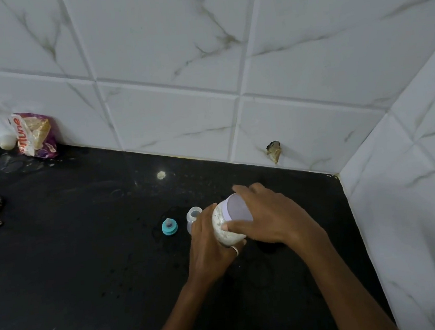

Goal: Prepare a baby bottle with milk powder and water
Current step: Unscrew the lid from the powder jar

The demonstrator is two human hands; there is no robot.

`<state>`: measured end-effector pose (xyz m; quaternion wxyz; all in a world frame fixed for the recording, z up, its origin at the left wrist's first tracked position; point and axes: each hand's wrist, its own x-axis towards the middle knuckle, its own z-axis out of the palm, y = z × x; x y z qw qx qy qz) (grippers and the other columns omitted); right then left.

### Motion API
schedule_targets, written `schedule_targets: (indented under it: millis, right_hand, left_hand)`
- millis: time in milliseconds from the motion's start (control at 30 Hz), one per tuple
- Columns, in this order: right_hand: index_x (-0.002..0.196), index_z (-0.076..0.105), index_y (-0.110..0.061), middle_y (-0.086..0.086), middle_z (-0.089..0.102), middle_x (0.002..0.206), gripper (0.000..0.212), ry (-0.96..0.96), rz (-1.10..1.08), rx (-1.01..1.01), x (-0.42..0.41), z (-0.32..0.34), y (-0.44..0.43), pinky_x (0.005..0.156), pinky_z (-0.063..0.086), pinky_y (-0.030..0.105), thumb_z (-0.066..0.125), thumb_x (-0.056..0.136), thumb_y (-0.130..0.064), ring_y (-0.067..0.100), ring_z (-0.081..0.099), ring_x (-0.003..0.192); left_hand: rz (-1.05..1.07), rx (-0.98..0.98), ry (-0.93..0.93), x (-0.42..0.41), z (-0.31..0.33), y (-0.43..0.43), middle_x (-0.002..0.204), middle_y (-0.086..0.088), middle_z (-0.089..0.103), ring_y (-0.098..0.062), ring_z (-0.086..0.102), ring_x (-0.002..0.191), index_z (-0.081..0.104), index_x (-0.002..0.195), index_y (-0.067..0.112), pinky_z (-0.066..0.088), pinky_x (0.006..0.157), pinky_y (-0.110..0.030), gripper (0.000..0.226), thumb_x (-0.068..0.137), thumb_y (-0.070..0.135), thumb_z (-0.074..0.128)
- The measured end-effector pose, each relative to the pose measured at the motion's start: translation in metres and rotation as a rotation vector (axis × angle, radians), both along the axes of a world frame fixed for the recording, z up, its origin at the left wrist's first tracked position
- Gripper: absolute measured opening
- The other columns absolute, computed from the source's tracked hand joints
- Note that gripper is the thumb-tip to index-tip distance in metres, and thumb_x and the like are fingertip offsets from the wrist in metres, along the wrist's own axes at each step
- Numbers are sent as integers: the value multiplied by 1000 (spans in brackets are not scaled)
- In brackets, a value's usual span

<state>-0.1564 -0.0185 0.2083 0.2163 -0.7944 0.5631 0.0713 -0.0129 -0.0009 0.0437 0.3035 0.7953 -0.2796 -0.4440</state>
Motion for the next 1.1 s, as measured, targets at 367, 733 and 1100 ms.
schedule_targets:
  millis: [367, 733, 1100]
  right_hand:
    - [154, 34, -37, -10, 33, 159, 79, -183, 82, -37, -8, -2, 6, 108, 41, 33, 77, 88, -30, 16, 42, 140]
    - [156, 32, -39, -6, 35, 156, 81, -516, -330, -148, -41, -59, 15, 106, 42, 34, 76, 89, -45, 15, 42, 139]
    - [160, 23, -24, 10, 35, 155, 83, -200, -331, -116, -16, -168, 21, 111, 41, 44, 67, 94, -47, 32, 28, 146]
  left_hand:
    - [-209, 109, -33, 0, 19, 2, 121, -24, 67, -36, 65, 118, 50, 138, -2, 49, 107, -48, 47, 93, 0, 65]
    - [-238, -738, 55, 9, 14, 48, 132, 5, 61, -13, 65, 119, 54, 135, 33, 61, 91, -33, 85, 63, 20, 98]
    - [-214, -699, -11, 21, 1, 59, 127, -2, 67, -23, 68, 115, 53, 136, 31, 59, 94, -49, 84, 66, 21, 97]
